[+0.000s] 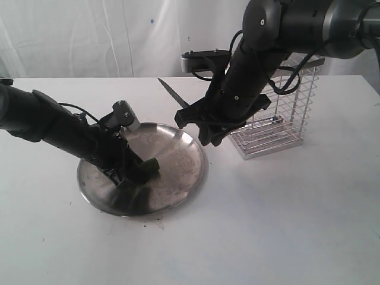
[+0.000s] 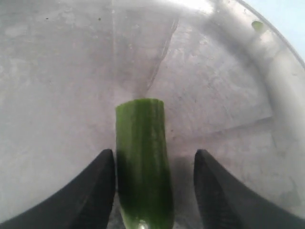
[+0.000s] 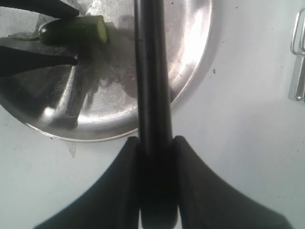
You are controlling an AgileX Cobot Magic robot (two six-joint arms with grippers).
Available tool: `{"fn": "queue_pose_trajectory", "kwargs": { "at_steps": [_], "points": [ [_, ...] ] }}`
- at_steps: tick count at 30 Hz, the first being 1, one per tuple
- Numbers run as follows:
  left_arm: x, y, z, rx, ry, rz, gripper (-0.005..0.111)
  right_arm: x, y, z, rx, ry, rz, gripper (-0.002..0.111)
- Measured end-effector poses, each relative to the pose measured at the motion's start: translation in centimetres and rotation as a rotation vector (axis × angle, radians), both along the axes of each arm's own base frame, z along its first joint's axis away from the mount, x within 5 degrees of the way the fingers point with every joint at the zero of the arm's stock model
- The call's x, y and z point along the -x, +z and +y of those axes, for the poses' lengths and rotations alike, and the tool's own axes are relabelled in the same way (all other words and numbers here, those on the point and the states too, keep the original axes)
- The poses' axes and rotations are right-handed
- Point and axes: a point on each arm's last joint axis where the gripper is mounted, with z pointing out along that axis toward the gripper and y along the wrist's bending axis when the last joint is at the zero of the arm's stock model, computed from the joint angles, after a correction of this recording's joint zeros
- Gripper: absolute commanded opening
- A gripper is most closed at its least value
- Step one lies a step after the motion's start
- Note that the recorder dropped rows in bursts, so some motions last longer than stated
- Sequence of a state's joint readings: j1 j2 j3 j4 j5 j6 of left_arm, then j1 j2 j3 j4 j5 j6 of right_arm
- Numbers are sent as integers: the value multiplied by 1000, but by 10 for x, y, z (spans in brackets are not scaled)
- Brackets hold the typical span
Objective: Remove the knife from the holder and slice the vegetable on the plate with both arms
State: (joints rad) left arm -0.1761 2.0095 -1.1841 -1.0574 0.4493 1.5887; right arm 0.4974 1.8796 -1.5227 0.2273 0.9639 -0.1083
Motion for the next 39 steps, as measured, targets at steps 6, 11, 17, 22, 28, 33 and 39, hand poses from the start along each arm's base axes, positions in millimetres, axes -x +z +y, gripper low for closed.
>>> {"fn": "queue_pose_trajectory", "kwargs": {
  "at_steps": [6, 11, 17, 22, 28, 33, 39],
  "points": [
    [0, 1, 0, 1, 0, -3, 55, 0, 0, 0, 0, 0, 0, 0],
    [2, 22, 0, 13, -5, -52, 55, 0, 0, 0, 0, 0, 1, 0],
    [9, 71, 1, 38, -8, -178, 38, 6, -2, -2, 30, 16, 65, 0],
    [14, 103, 4, 61, 52, -262, 1, 22, -4, 5, 84, 69, 157, 0],
    [2, 113, 13, 141, 345, -263, 1, 52, -4, 52, 138, 100, 78, 0],
    [-1, 117, 13, 235, 437, -227, 0, 54, -2, 68, 61, 6, 18, 0],
    [-2, 119, 12, 297, 480, -202, 0, 58, -16, 65, 66, -77, 73, 0]
  ]
}}
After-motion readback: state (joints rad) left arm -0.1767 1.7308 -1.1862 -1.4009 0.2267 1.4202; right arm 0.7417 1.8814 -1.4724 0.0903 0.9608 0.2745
